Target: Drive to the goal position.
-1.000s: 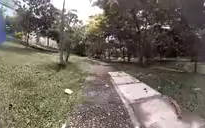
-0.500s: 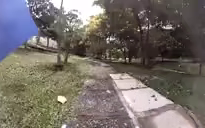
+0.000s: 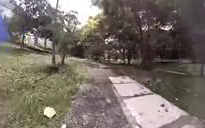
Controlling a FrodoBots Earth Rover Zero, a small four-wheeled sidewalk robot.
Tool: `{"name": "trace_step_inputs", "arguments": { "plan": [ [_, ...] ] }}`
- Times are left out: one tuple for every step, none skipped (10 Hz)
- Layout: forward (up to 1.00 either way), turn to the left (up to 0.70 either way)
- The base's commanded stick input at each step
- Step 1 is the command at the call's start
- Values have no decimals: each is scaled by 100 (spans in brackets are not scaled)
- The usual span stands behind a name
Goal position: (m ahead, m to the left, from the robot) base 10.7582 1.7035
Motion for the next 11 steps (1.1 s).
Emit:
{"name": "trace_step_inputs", "arguments": {
  "plan": [
    [70, 3],
    [70, 13],
    [70, 27],
    [70, 6],
    [70, 0],
    [70, 0],
    [70, 0],
    [70, 0],
    [70, 6],
    [70, 16],
    [70, 0]
  ]
}}
